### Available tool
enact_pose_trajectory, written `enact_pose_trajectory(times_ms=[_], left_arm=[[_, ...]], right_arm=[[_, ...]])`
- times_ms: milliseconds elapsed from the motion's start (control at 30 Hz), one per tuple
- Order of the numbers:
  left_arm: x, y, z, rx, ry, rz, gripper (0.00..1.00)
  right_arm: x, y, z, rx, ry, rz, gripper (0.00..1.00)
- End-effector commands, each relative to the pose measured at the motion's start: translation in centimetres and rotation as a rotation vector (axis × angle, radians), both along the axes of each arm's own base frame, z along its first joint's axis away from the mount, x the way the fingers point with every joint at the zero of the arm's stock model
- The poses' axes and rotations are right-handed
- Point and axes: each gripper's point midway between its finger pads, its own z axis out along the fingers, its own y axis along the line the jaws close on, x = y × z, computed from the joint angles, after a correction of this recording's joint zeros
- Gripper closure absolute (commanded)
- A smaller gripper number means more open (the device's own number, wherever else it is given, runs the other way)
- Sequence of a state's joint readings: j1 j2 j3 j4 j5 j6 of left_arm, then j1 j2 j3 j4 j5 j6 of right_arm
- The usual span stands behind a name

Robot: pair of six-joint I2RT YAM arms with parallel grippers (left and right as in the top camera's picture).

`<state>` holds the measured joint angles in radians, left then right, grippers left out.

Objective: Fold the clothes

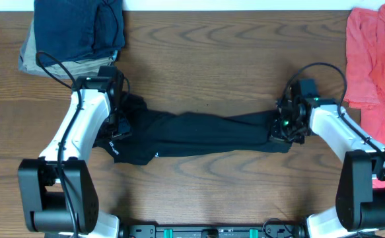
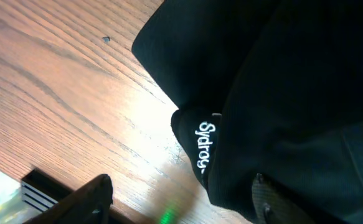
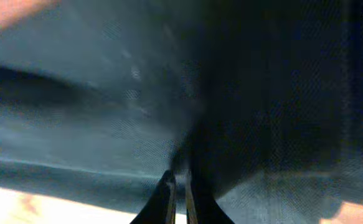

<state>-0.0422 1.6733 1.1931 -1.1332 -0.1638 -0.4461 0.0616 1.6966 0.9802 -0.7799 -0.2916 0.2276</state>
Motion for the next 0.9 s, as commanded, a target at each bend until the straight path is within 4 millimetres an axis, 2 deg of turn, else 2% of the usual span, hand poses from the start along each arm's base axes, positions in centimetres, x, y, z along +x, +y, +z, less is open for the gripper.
enact_pose_trajectory(times_ms=[0, 67, 133, 267, 400, 467, 567, 700, 867], left_arm=[[1.3, -0.9, 2.3, -0.039, -0.102, -0.003, 0.48], [1.5, -2.0, 2.8, -0.078, -0.129, -0.017, 0.74], [1.8, -3.5, 3.1, -0.119, -0.156, -0.048, 0.86], [2.9, -7.0, 2.8, -0.198, -0.199, -0.13, 0.86], [3.8, -10.8, 1.5, -0.269, -0.236, -0.223, 0.86], [3.9, -11.9, 0.7, -0.282, -0.226, -0.251, 0.85], [4.1, -12.5, -0.7, -0.279, -0.197, -0.263, 0.85], [4.4, -12.2, -3.0, -0.268, -0.148, -0.248, 0.85], [4.3, -10.4, -5.6, -0.218, -0.073, -0.205, 0.85]], right_arm=[[2.6, 0.9, 2.8, 0.024, -0.086, 0.011, 0.93], [3.2, 1.7, 3.6, 0.068, -0.107, 0.022, 0.93], [3.4, 2.5, 3.9, 0.095, -0.119, 0.035, 0.93], [3.1, 2.6, 3.4, 0.057, -0.117, 0.051, 0.94], [2.6, 2.9, 2.7, 0.041, -0.107, 0.067, 0.96], [2.2, 3.0, 2.0, 0.037, -0.099, 0.064, 0.96], [1.7, 2.3, 0.8, 0.0, -0.082, 0.014, 0.98], [1.1, 1.2, -0.9, -0.057, -0.081, -0.03, 0.98], [0.6, -0.7, -2.3, -0.139, -0.075, -0.109, 0.99]])
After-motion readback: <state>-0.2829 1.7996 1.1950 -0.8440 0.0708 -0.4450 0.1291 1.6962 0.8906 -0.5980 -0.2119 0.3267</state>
